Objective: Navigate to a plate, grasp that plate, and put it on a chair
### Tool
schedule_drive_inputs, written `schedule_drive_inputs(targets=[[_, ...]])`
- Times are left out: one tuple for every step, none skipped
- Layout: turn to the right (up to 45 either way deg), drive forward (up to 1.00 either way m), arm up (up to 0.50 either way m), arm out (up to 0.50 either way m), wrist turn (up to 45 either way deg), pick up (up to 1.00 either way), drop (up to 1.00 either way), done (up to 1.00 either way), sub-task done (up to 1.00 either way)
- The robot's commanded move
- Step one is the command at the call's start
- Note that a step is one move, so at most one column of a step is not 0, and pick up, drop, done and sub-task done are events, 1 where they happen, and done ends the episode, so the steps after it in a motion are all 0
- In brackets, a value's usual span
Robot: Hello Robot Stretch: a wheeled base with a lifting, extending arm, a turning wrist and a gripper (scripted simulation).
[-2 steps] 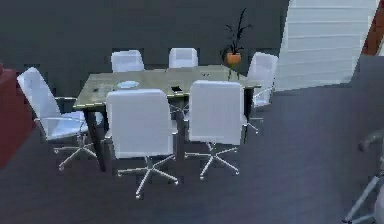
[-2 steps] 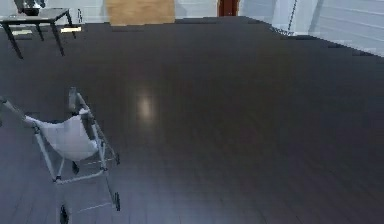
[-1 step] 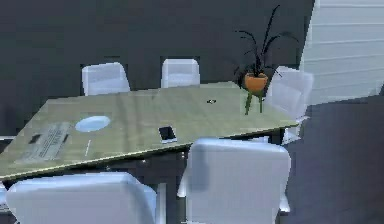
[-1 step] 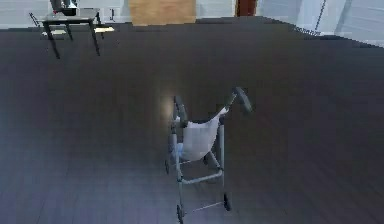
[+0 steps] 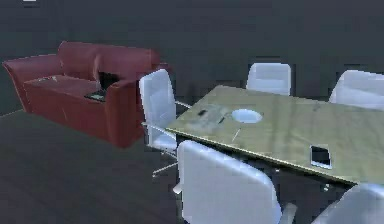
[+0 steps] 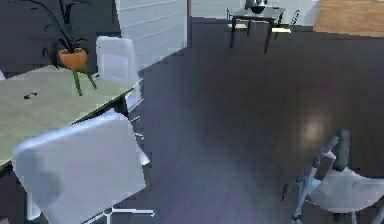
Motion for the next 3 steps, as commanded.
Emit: schedule_drive_inputs(targets=[[-45.0, 0.00, 0.00, 0.00, 0.0, 0.00, 0.00, 0.00, 0.00], [-24.0, 0.00, 0.00, 0.00, 0.0, 0.00, 0.00, 0.00, 0.00], [42.0, 0.00, 0.00, 0.00, 0.0, 0.00, 0.00, 0.00, 0.00]])
